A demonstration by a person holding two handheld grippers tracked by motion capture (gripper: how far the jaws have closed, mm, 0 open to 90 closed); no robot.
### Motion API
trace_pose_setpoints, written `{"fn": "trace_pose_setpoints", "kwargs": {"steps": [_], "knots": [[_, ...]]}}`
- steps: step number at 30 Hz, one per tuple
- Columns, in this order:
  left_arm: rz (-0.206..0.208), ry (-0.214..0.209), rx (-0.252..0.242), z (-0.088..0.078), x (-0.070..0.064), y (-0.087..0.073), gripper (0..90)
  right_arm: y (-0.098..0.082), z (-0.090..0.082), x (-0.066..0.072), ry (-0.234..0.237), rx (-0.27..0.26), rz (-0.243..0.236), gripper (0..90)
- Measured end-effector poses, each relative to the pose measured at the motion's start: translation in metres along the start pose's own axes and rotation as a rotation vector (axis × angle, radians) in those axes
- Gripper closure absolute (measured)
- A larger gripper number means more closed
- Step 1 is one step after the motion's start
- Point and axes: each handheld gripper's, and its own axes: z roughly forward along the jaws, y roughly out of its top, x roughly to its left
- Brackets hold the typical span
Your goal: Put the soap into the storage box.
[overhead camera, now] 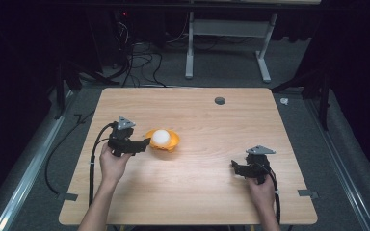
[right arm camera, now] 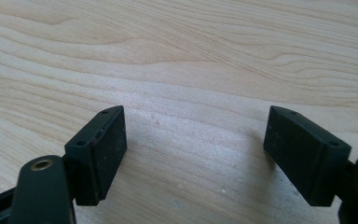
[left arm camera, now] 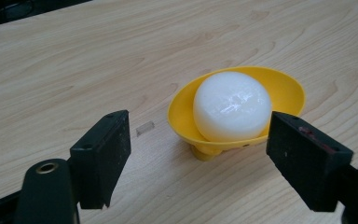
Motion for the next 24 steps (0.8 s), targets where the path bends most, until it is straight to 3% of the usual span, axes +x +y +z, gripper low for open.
{"fn": "trace_pose_setpoints", "kwargs": {"steps": [24], "knots": [[-0.029, 0.006, -0.036, -0.020, 0.005, -0.020, 22.5, 0.000, 0.000, 0.000, 0.000, 0.000, 0.000, 22.0]]}}
